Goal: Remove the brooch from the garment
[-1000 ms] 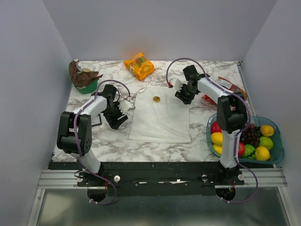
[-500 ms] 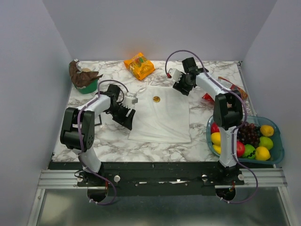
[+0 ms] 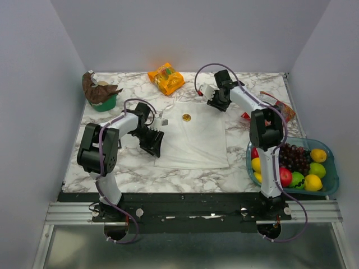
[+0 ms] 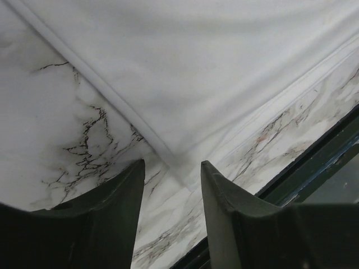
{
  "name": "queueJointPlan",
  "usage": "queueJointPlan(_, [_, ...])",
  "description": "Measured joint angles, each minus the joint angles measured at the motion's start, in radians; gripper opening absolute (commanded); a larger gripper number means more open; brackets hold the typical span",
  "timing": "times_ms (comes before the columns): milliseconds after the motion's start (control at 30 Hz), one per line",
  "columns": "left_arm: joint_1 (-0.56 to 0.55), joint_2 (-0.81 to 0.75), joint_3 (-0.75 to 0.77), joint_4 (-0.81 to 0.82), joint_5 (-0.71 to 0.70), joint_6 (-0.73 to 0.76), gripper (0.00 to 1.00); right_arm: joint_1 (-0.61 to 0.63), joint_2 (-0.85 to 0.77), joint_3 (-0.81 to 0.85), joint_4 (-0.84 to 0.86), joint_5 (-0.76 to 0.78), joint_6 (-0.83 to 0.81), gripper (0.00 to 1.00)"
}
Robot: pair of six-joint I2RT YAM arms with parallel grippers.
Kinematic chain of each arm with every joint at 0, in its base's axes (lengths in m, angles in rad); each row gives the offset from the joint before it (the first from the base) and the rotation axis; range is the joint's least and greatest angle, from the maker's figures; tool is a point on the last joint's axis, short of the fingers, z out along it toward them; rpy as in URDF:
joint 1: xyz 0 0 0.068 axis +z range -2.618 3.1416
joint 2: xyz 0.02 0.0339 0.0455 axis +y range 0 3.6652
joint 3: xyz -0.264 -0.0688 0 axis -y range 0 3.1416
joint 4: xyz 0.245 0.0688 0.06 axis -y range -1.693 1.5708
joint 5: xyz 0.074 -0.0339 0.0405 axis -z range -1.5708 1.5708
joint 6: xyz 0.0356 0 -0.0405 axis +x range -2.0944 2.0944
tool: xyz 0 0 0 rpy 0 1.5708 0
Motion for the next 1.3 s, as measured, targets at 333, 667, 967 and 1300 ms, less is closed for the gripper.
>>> queueJointPlan(333, [0.001,0.065,0.042,-0.044,-0.003,0.011,0.08,0.000,0.034,0.088,-0.065,0.019,-0.007,0.07])
queueJointPlan(667, [0.007,0.074,0.043,-0.071,0.018,0.079,0.00,0.000,0.027,0.045,-0.102,0.033,-0.010,0.01])
queueJointPlan(967, [0.053,0.028,0.024,-0.089,0.019,0.101,0.59,0.000,-0.095,-0.164,-0.132,0.046,0.061,0.07])
queueJointPlan(1300, [0.000,0.061,0.070,-0.038,0.037,-0.023,0.59,0.000,-0.140,-0.162,-0.167,0.027,0.216,0.29])
